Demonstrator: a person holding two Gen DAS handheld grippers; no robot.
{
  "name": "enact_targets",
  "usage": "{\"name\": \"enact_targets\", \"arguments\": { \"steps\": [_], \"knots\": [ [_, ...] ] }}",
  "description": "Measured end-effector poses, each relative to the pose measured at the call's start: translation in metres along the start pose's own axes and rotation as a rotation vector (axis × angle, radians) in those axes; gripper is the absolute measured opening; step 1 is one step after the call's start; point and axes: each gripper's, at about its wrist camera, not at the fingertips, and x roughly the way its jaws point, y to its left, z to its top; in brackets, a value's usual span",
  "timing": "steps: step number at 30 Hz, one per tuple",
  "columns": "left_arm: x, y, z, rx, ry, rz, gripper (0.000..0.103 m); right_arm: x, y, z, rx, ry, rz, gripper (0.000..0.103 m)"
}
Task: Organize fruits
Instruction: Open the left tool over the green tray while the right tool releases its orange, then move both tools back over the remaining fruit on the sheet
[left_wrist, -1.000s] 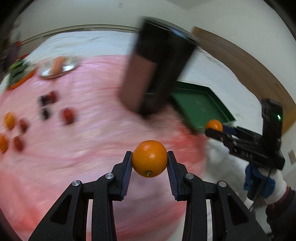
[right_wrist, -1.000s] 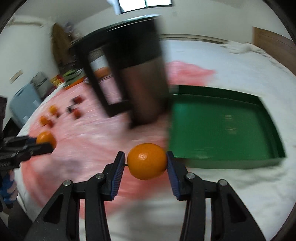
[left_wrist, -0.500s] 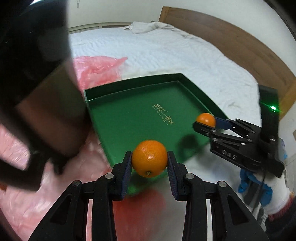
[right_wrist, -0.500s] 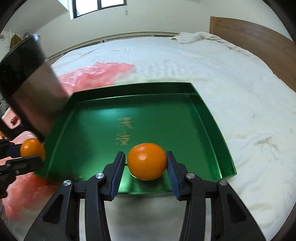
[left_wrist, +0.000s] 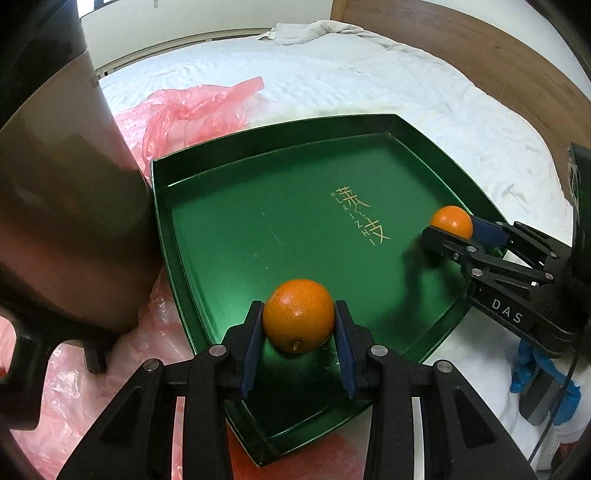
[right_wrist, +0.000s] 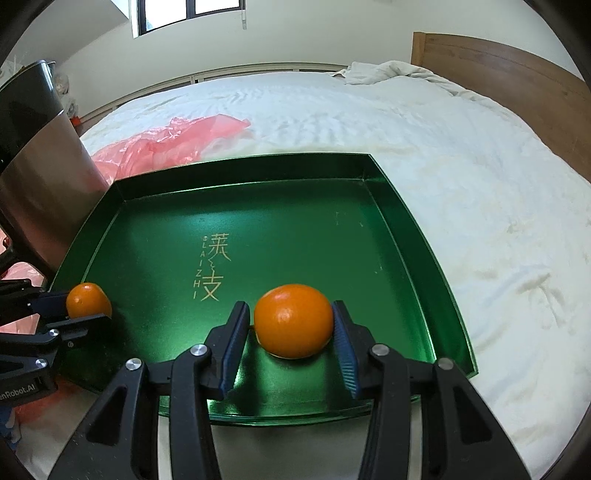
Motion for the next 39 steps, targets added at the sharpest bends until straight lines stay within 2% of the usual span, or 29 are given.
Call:
{"name": "enact_targets", "arguments": {
  "steps": [4, 5, 7, 17, 25, 31, 36, 39],
  "knots": [
    [0.001, -0.002, 0.007, 0.004, -0.005, 0.026, 0.033, -0.002, 0.003, 0.003, -0.011, 0.012, -0.015, 0.088],
    [0.0, -0.002, 0.009, 0.006, -0.008, 0.03, 0.037, -0.004, 0.003, 0.004, -0.01, 0.008, -0.018, 0.097],
    [-0.006, -0.003, 0.011, 0.006, -0.02, 0.042, 0.045, -0.009, 0.003, 0.006, -0.004, 0.0, -0.021, 0.103],
    [-0.052, -0.016, 0.006, 0.041, -0.093, 0.025, 0.047, -0.054, 0.013, 0.012, -0.025, -0.033, -0.043, 0.103],
    [-0.104, -0.019, -0.024, 0.071, -0.162, 0.006, 0.047, -0.098, 0.033, -0.004, -0.045, -0.049, -0.041, 0.103],
    [-0.134, -0.002, -0.052, 0.06, -0.154, 0.002, 0.047, -0.129, 0.065, -0.022, -0.067, -0.064, 0.007, 0.103],
    [-0.158, 0.025, -0.078, 0.012, -0.154, 0.052, 0.047, -0.154, 0.099, -0.036, -0.09, -0.089, 0.066, 0.103],
    [-0.176, 0.044, -0.095, -0.017, -0.17, 0.094, 0.058, -0.166, 0.118, -0.04, -0.106, -0.1, 0.097, 0.103]
  ]
}}
